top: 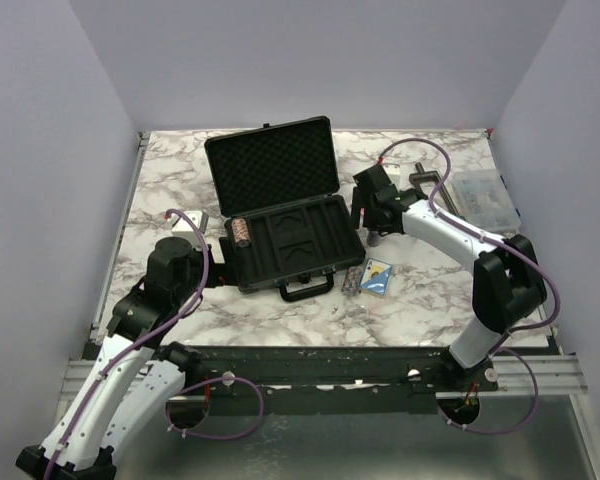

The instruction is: Pack up texas hold em set

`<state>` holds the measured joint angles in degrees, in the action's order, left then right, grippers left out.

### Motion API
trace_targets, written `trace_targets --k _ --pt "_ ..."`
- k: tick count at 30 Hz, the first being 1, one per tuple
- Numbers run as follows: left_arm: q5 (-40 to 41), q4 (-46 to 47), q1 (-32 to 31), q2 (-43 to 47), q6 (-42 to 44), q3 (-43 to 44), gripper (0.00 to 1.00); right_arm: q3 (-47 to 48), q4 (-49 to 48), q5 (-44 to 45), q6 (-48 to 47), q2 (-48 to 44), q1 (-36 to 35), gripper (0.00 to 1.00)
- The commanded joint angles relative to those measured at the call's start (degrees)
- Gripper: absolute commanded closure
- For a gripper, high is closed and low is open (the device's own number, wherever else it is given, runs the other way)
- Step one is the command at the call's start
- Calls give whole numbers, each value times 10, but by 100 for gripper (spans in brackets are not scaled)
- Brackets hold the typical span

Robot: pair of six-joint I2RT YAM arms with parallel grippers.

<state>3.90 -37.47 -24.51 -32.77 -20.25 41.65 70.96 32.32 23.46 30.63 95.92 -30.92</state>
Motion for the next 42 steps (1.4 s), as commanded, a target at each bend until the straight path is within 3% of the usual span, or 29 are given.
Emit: trace_targets --k 1,25,32,42 --pt "5 -8 -3 -5 9 -7 4 -7 -23 4 -8 14 12 14" --pt "11 -9 -3 -18 7 -5 5 -16 -44 -11 -20 55 34 34" --pt "13 -10 -3 -17 6 -6 5 -21 -42 -15 -21 60 34 47" --pt "11 -10 -4 -17 4 -5 5 -22 -37 -13 -20 63 35 51"
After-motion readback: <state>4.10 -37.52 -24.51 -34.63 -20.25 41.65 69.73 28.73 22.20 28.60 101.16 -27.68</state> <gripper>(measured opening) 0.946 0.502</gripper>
